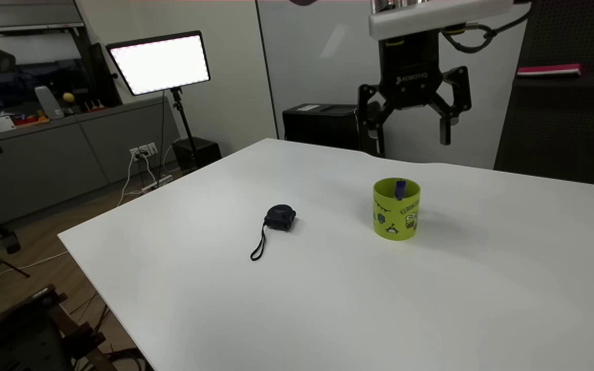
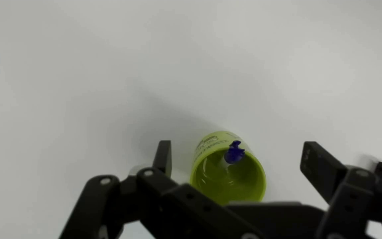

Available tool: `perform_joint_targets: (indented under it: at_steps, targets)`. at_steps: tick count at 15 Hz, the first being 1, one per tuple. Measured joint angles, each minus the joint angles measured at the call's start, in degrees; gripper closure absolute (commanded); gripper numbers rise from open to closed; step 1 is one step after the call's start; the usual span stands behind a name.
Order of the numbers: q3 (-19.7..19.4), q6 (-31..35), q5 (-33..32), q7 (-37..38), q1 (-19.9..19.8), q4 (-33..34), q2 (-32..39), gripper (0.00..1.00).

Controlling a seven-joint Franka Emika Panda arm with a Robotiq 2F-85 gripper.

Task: Take the marker out of the yellow mug

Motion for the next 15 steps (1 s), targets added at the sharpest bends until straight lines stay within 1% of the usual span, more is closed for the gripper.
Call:
perform_joint_targets:
  at_steps: [10,15]
  targets:
    - [-0.1,0.3,-0.7,6.6,0.0,0.1,5.1,0.0]
    - [-0.6,2.8,-1.9,9.7,0.0,0.4,6.8,0.0]
